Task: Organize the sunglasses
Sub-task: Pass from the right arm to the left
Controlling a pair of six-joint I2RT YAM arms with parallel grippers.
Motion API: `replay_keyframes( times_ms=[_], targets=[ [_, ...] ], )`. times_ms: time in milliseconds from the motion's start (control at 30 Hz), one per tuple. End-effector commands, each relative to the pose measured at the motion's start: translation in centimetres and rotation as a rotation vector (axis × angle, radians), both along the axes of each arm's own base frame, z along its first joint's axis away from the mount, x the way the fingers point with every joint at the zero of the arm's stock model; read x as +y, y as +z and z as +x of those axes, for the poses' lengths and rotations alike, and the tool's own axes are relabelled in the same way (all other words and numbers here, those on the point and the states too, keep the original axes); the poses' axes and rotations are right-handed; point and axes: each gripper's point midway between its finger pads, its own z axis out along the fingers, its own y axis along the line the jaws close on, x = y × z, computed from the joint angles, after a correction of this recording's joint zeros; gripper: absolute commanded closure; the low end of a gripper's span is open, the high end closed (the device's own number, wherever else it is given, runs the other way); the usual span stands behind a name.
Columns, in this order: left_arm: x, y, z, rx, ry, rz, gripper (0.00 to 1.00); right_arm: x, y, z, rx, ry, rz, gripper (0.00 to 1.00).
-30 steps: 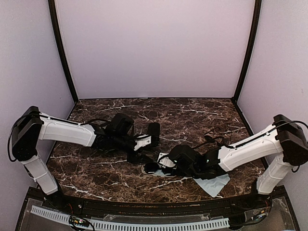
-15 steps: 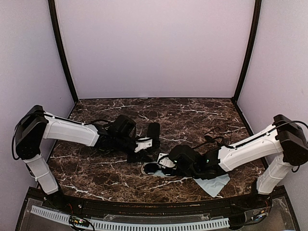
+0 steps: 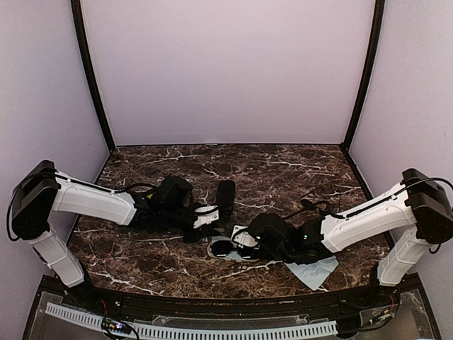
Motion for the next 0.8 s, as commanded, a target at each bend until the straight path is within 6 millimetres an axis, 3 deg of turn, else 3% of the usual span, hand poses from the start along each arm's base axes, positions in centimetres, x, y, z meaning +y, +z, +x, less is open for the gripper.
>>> replay_keyframes(
  times_ms=[0,367,467,533,767],
  targets=[
    [-0.2,1.3,-0.1,-0.056,0.02,-0.036,0.83,1.2,1.9,0.3,-0.026,-0.016,0.09,1.0],
    [-0.6,1.2,-0.6,-0.084,0.024,-0.033,0.88,1.0,1.9,0.4,-0.028,-0.03,0.093,0.94],
    [-0.4,1.6,-0.4,-0.102,0.04,-0.043,0.89,0.9,1.8,0.4,-0.027,-0.036,0.101,0.86],
    [-0.2,1.8,-0.4,-0.114,0.046,-0.05,0.89,1.0,3.2,0.4,-0.034,-0.037,0.145,0.81],
    [0.1,2.1,-0.1,-0.143,0.07,-0.052,0.9,1.0,4.1,0.3,-0.025,-0.041,0.191,0.68]
  ],
)
